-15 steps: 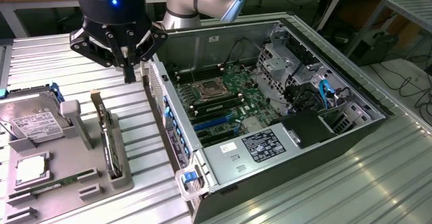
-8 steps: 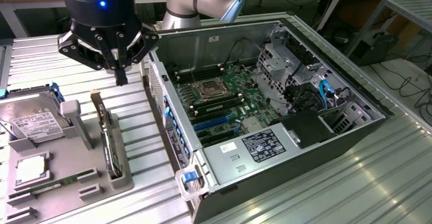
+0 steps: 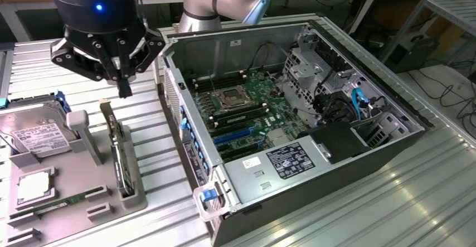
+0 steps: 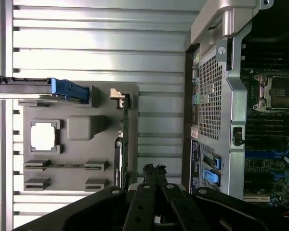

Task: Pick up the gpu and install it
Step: 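Reach for the gpu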

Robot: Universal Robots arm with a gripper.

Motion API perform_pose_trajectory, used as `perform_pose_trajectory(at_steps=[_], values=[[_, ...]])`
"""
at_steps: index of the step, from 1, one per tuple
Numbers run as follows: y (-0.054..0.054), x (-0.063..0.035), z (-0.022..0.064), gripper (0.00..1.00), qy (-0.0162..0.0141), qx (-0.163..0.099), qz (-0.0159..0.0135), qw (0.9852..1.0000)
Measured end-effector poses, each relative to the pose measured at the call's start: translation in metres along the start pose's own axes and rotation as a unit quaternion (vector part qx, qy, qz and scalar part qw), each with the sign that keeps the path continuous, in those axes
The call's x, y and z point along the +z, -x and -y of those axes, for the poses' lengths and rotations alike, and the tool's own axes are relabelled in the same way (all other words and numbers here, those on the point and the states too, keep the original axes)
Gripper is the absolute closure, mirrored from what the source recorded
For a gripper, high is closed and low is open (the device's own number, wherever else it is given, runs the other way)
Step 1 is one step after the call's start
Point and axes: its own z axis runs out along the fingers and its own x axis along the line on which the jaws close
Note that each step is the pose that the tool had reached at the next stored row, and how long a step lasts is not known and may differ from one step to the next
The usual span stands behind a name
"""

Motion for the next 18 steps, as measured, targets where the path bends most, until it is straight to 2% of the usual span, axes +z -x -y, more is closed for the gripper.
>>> perform_pose_trajectory(at_steps=[2,5,6,7,13,16,18], values=[[-0.004,0.0005,-0.0001,0.89,0.0000,0.000,0.0019,1.0000],[-0.013,0.0012,-0.0002,0.89,-0.0003,-0.001,0.0126,0.9999],[-0.017,0.0014,-0.0003,0.89,-0.0003,-0.001,0.0151,0.9999],[-0.019,0.0016,-0.0003,0.89,-0.0003,-0.001,0.0157,0.9999],[-0.035,0.0025,-0.0002,0.89,-0.0001,-0.001,0.0156,0.9999],[-0.040,0.0036,-0.0003,0.89,-0.0001,-0.001,0.0137,0.9999],[-0.044,0.0045,0.0002,0.89,0.0000,-0.001,0.0110,0.9999]])
